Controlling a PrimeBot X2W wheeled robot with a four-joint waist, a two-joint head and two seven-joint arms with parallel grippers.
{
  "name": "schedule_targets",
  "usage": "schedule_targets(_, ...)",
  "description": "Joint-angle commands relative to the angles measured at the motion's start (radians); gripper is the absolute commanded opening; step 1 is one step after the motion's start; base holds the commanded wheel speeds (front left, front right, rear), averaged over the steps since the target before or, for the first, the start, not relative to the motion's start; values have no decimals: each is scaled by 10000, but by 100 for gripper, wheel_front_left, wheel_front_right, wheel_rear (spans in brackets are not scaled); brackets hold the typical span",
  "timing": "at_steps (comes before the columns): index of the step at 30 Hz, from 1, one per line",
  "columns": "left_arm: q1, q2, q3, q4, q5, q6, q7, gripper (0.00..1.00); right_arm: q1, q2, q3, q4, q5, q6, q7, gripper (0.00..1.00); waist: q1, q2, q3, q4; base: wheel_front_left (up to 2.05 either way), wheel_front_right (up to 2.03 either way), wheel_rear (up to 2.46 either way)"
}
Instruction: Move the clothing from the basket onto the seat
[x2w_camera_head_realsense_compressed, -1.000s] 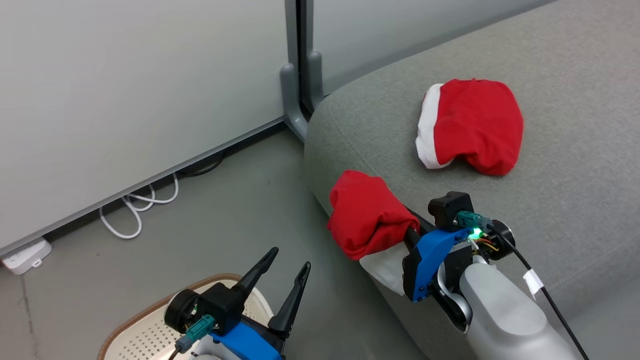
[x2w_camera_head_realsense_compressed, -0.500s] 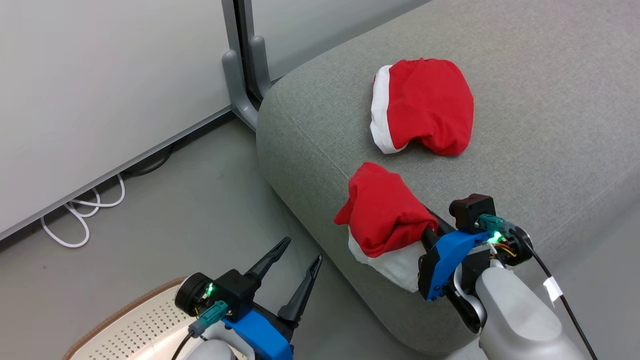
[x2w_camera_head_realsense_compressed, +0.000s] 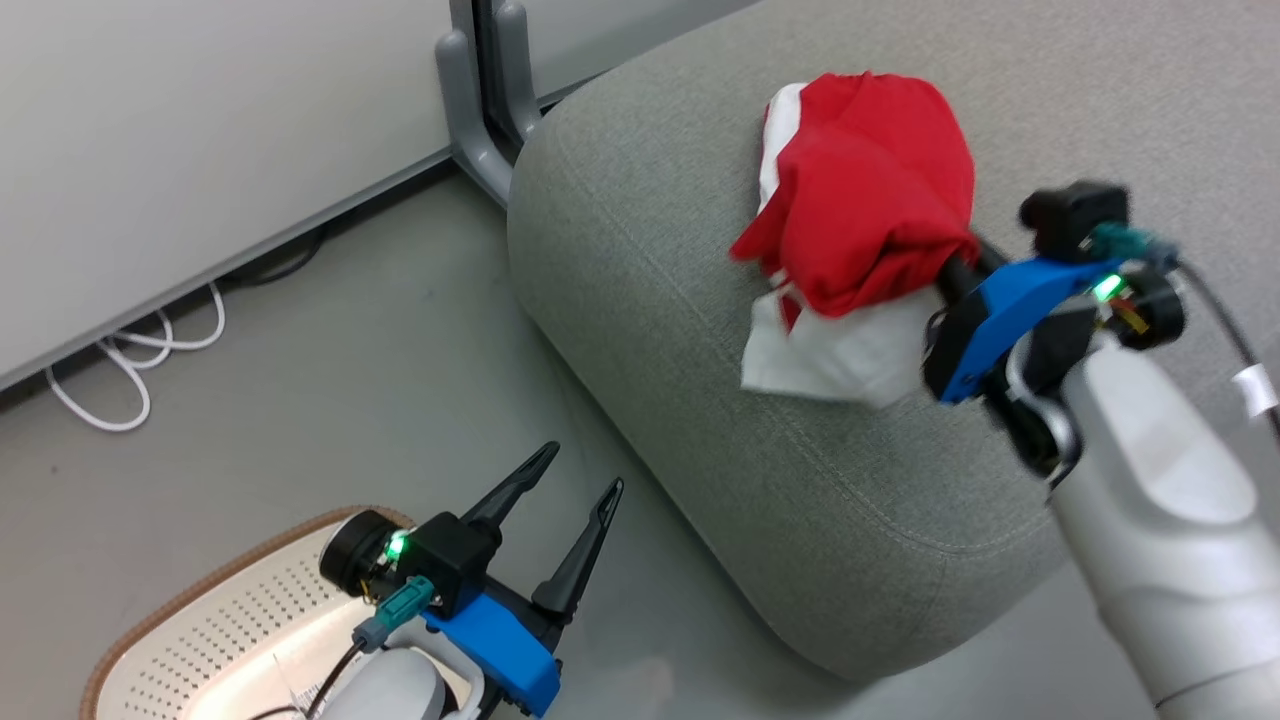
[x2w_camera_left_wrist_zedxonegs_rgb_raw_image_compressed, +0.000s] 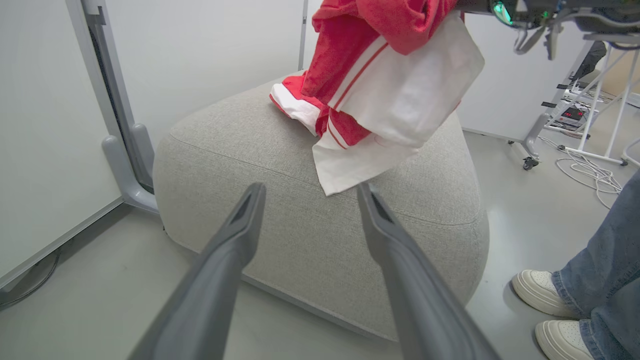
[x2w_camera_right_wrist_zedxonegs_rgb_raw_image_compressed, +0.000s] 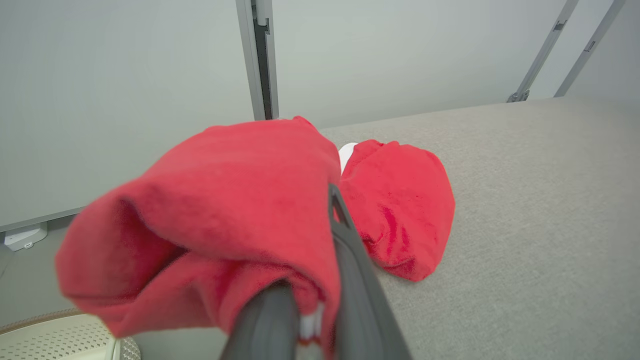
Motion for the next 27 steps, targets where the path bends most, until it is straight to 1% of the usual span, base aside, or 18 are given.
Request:
schedule_targets(1, -279, 131, -4, -68, 87, -34, 4, 100, -425, -171, -108, -90, 43, -7, 62, 0, 0, 0, 602, 392, 0, 0, 0)
schedule_targets(2, -432, 191, -45, -149, 128, -35, 52, 100, -785, -448, -305, -159, 62, -7, 152, 0, 0, 0, 891, 550, 0, 0, 0)
schedule_targets(4, -758, 380, -67, -342, 208, -36, 148, 100, -1454, -772, -832, -268, 251, -7, 227, 0, 0, 0, 1511, 798, 0, 0, 0)
schedule_targets(10, -1635, 868, -357, -1239, 436, -41, 522, 100, -2957, -1965, -2741, -190, 34, -9, 76, 0, 0, 0, 3135, 1579, 0, 0, 0)
schedule_targets(12, -1962, 1064, -472, -1601, 482, -42, 658, 100, -3259, -2293, -3371, -93, -150, -9, -31, 0, 0, 0, 3663, 1817, 0, 0, 0)
schedule_targets(14, -2288, 1223, -567, -1965, 551, -43, 702, 100, -3412, -2483, -3920, 43, -299, -7, -187, 0, 0, 0, 4144, 2052, 0, 0, 0)
schedule_targets(16, -2556, 1294, -591, -2291, 654, -43, 664, 100, -3472, -2720, -4342, 173, -526, -7, -392, 0, 0, 0, 4529, 2267, 0, 0, 0)
schedule_targets(20, -3037, 1276, -540, -2810, 818, 41, 593, 100, -3184, -2949, -4972, 573, -861, -7, -825, 0, 0, 0, 5199, 2538, 0, 0, 0)
schedule_targets(23, -3257, 1306, -558, -2939, 924, 71, 638, 100, -3000, -2736, -5335, 1039, -1004, -7, -1107, 0, 0, 0, 5495, 2583, 0, 0, 0)
schedule_targets(27, -3353, 1362, -587, -2870, 938, 63, 664, 100, -2913, -2463, -5401, 1613, -1217, -7, -1387, 0, 0, 0, 5546, 2555, 0, 0, 0)
